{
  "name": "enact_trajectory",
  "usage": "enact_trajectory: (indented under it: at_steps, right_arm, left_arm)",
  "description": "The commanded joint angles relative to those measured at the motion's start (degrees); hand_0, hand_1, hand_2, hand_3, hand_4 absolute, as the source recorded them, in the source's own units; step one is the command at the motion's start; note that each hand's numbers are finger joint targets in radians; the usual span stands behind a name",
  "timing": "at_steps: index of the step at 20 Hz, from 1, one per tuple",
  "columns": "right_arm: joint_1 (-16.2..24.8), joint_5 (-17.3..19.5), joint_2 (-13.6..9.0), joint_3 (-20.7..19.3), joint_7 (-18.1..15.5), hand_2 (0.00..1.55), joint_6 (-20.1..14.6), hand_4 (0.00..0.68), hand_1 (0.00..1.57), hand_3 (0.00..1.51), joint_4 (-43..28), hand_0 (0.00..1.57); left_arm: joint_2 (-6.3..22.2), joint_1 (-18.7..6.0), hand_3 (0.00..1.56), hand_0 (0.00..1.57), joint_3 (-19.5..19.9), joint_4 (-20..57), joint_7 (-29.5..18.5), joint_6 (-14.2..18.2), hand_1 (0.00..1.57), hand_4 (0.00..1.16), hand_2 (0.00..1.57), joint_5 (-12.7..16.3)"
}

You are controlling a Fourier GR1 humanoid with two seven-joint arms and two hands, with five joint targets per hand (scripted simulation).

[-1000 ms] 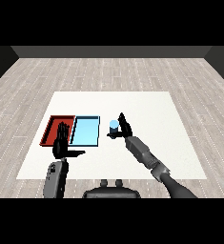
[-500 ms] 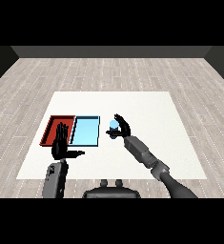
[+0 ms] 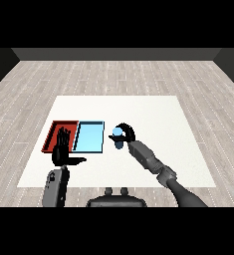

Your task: Pick the blue can and put it in the blue box

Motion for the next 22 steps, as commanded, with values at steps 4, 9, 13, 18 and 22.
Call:
enact_trajectory:
  at_steps: [4,9,13,18,22]
  right_arm:
    - [-1.4,2.1,0.0,-0.1,-2.3,1.46,-2.1,0.657,1.5,1.42,-1.8,1.5]
    - [-1.2,5.4,0.0,-2.1,-3.4,1.45,-2.0,0.643,1.47,1.41,-3.2,1.47]
    - [-7.8,5.9,0.0,-3.1,-0.2,1.45,-3.4,0.648,1.49,1.4,-4.5,1.49]
    - [-6.9,9.5,0.0,-4.8,-4.4,1.44,-0.7,0.665,1.44,1.42,-5.6,1.44]
    - [4.2,13.2,-6.9,-3.5,-1.3,1.45,-2.7,0.661,1.43,1.42,-21.6,1.43]
  left_arm:
    - [-2.5,-1.8,0.0,0.0,-3.5,0.7,2.4,3.1,0.0,0.0,0.0,-3.1]
    - [-1.6,-1.6,0.0,0.0,-4.9,3.6,-0.1,2.8,0.0,0.0,0.0,-6.9]
    - [-3.1,-2.8,0.0,0.0,-8.4,6.1,2.2,4.6,0.0,0.0,0.0,-6.1]
    - [-3.1,-4.9,0.0,0.0,-10.5,8.3,3.5,3.5,0.0,0.0,0.0,-3.8]
    - [-3.1,-7.1,0.0,0.0,-10.4,8.3,5.5,4.4,0.0,0.0,0.0,-4.1]
